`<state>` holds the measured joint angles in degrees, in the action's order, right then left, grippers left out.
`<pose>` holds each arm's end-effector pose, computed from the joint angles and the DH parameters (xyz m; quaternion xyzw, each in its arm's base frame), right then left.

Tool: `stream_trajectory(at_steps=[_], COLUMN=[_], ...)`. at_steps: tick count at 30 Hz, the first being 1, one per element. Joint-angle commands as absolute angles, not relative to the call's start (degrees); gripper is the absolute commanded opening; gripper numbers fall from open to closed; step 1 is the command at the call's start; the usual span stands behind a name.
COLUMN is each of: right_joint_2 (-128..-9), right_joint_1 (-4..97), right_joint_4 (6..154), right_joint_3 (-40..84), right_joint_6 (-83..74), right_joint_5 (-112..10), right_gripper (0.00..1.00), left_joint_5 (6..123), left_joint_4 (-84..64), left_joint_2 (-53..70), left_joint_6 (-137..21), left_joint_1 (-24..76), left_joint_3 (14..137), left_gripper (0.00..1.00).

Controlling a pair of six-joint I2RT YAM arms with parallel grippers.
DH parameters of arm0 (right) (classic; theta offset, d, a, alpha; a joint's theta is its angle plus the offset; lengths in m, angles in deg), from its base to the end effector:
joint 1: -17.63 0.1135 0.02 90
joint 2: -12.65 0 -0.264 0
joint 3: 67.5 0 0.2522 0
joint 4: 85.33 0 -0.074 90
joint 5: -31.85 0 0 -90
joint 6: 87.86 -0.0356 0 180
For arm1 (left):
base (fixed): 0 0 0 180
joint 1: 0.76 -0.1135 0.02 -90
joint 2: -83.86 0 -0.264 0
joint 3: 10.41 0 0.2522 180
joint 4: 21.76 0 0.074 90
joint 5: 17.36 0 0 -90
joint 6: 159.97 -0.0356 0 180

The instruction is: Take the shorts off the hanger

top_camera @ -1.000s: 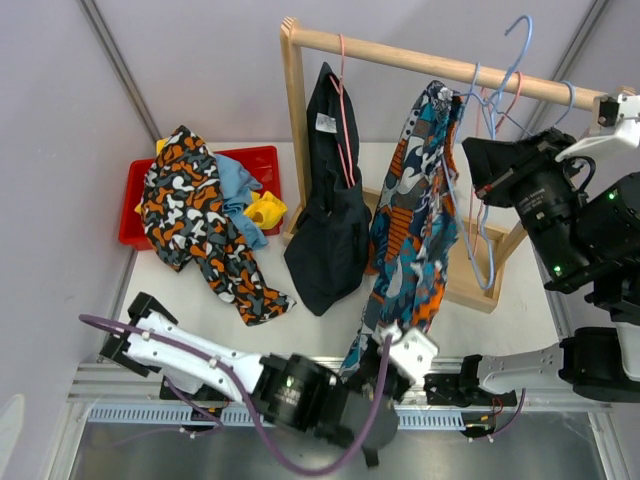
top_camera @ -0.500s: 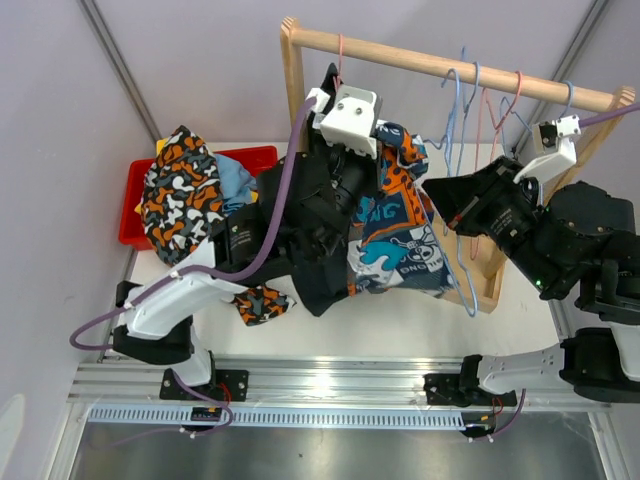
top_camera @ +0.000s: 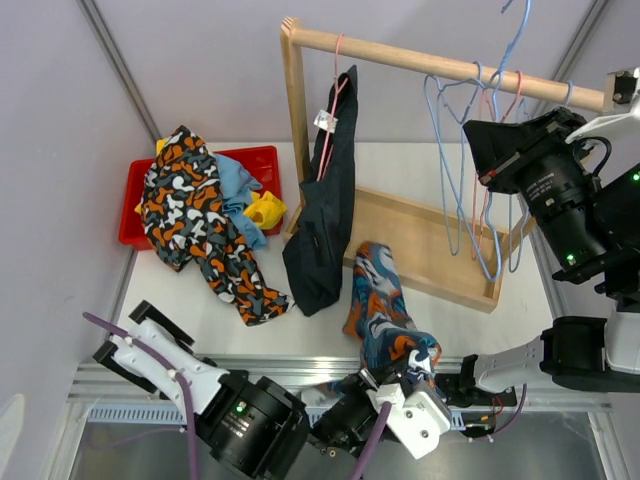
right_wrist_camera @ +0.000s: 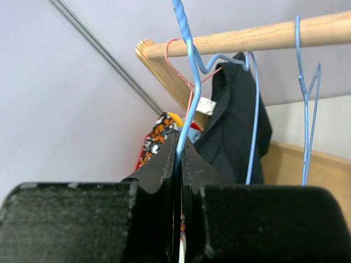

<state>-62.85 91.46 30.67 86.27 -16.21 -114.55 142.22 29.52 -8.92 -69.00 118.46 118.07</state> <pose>0.0552 0.0839 0.6391 0.0784 0.6524 0.3001 0.6915 -0.1275 -0.2963 0.5011 0.3843 0.6318 -0.2040 0.6415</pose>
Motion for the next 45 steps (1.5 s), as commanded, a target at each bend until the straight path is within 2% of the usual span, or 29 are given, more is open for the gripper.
stream_trajectory(at_steps=[1,2,3,4,5,6,7,9,10,12,14,16,19,24,25,28,29,30,32,37,39,40,42,44,45], right_joint_2=[-63.5,-63.8,-64.1,-64.9,-65.4,-66.0,-66.9,-67.4,-67.8,-67.9,-67.9,-67.7,-67.3,-65.5,-65.5,-65.0,-64.7,-64.0,-63.1,-60.7,-59.9,-59.1,-58.6,-58.3,-58.3], right_joint_1=[92.3,92.3,92.3,92.2,92.1,91.6,89.4,84.6,76.9,68.4,58.8,54.9,48.2,41.3,40.7,39.1,39.0,38.7,38.6,38.7,38.9,39.2,39.4,40.6,41.0], right_joint_4=[39.7,39.5,38.7,38.4,37.9,36.5,35.6,31.5,29.7,26.5,25.9,26.8,28.3,32.0,32.4,33.3,34.2,34.8,36.3,39.9,41.5,42.8,43.8,44.7,44.8], right_joint_3=[86.2,85.2,84.9,84.6,84.5,84.7,84.9,85.3,85.4,84.1,82.2,78.1,73.7,67.3,65.7,63.0,62.1,61.1,57.9,51.4,47.4,46.3,43.6,42.7,42.3], right_joint_6=[-6.7,-6.2,-5.3,-4.6,-3.9,-3.7,-3.9,-6.6,-10.4,-14.2,-17.5,-18.4,-20.4,-21.5,-21.8,-22.6,-22.8,-23.3,-23.8,-25.8,-26.8,-27.6,-28.2,-28.6,-28.5], right_joint_5=[-117.7,-117.2,-116.2,-115.6,-115.2,-114.1,-113.4,-106.9,-103.3,-90.7,-83.8,-77.6,-69.1,-63.7,-63.1,-60.9,-60.6,-60.4,-60.0,-59.1,-58.8,-58.8,-58.8,-59.1,-59.6], right_gripper=[0.0,0.0,0.0,0.0,0.0,0.0,0.0,0.0,0.0,0.0,0.0,0.0,0.0,0.0,0.0,0.0,0.0,0.0,0.0,0.0,0.0,0.0,0.0,0.0,0.0], left_joint_5=[162.3,165.2,167.0,166.5,165.8,165.5,166.3,166.7,165.9,165.6,164.4,162.4,160.3,158.2,158.0,156.7,156.3,155.0,153.7,152.2,148.6,140.1,128.2,125.5,122.5], left_joint_4=[28.9,8.1,-12.3,-38.9,-85.4,-100.5,-106.8,-102.4,-101.4,-105.0,-106.6,-101.3,-87.6,-63.8,-48.8,-28.4,-13.9,-5.3,13.0,20.6,33.3,39.7,49.3,44.3,45.2], left_joint_2=[-11.2,-11.1,-10.3,-8.7,-10.0,-11.9,-15.0,-14.2,-13.7,-13.8,-13.1,-12.0,-7.8,1.8,2.5,4.5,4.8,5.4,5.8,15.0,17.2,17.7,17.8,20.2,19.8], left_joint_6=[-76.4,-96.9,-114.3,-133.8,-170.4,-184.9,-193.6,-191.7,-190.4,-193.3,-197.3,-198.1,-189.5,-174.0,-164.8,-148.6,-144.8,-135.5,-128.4,-120.0,-112.2,-100.6,-90.7,-91.3,-88.4], left_joint_1=[128.6,129.5,129.8,129.8,130.0,129.7,127.4,125.0,124.1,120.5,118.1,114.6,108.4,98.0,96.9,92.6,91.3,90.9,90.4,89.3,87.0,84.7,72.4,63.1,58.5], left_joint_3=[129.4,128.1,121.5,113.0,112.1,114.8,118.8,115.6,114.6,115.8,116.8,115.9,113.0,104.3,103.8,106.8,111.6,113.5,119.7,114.1,111.7,112.3,113.3,104.4,104.7], left_gripper=[0.0,0.0,0.0,0.0,0.0,0.0,0.0,0.0,0.0,0.0,0.0,0.0,0.0,0.0,0.0,0.0,0.0,0.0,0.0,0.0,0.0,0.0,0.0,0.0,0.0])
